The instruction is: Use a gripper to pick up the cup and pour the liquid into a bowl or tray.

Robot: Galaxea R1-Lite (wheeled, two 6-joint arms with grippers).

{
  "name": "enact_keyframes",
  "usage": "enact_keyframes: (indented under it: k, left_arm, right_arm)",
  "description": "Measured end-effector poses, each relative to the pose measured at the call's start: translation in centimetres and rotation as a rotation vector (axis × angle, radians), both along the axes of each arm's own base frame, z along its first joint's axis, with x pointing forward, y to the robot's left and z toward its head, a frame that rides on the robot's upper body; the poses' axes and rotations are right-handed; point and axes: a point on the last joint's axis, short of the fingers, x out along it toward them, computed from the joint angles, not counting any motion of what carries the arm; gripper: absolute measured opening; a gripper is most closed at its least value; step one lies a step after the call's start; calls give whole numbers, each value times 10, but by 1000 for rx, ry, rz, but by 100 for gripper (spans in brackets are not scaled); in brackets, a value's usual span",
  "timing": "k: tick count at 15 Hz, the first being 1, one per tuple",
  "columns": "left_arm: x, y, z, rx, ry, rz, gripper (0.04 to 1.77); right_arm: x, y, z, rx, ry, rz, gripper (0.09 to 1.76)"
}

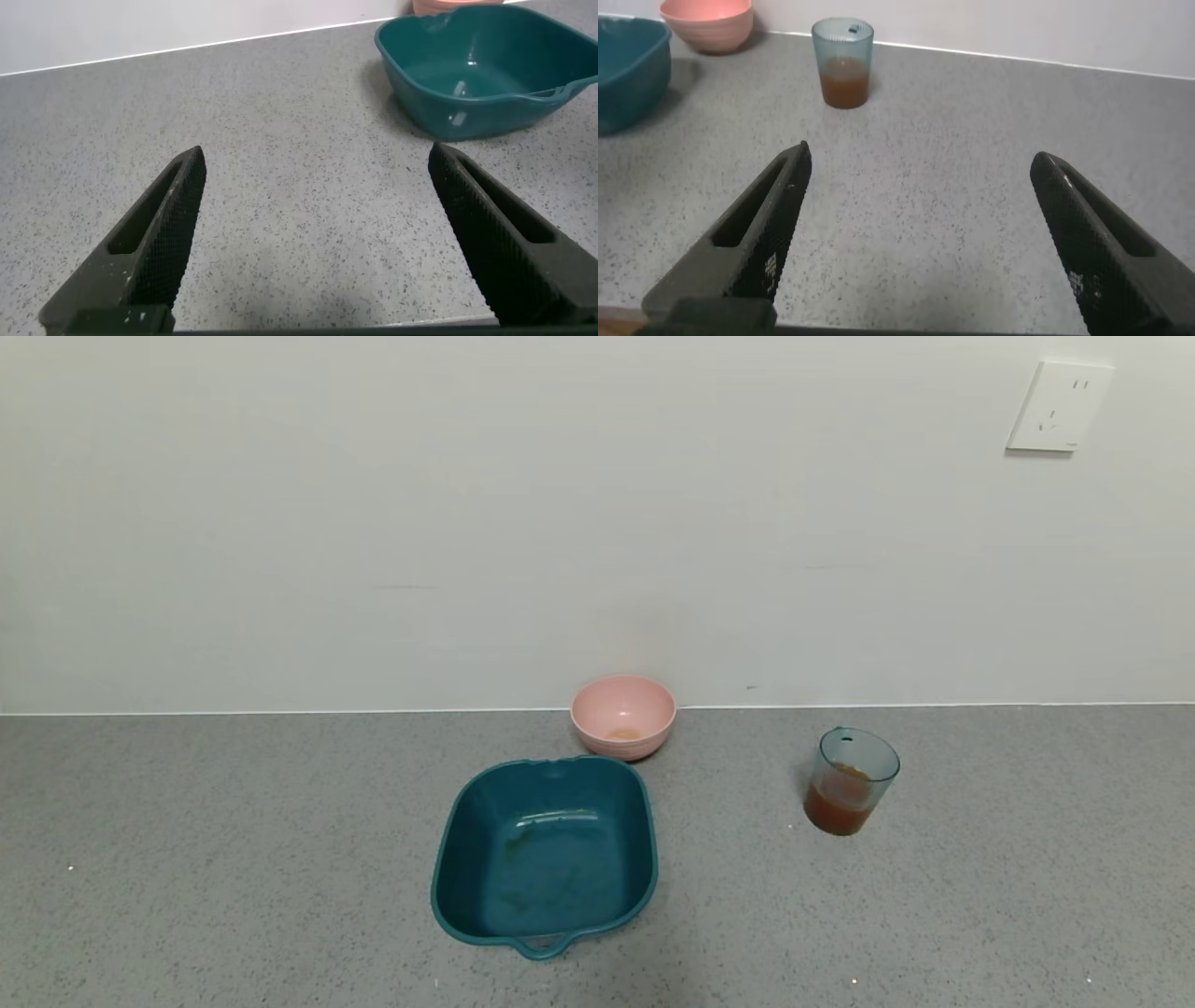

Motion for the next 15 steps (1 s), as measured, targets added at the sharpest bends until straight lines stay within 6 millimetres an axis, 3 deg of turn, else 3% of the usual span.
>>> enact_keyframes:
  k: [3, 6, 11, 15]
  left_arm:
    - [0, 0, 0, 0, 0, 0, 172]
    - [0, 0, 0, 0, 0, 0, 172]
    - [0, 0, 0, 0, 0, 0, 172]
    - [0, 0, 0, 0, 0, 0, 172]
  right_arm:
    - [4, 0, 21, 0, 27, 2, 171]
    - [21, 0, 39, 0, 124, 8, 171]
    - [69, 1, 62, 0, 274, 18, 171]
    - [107, 3, 61, 7, 401, 67, 171]
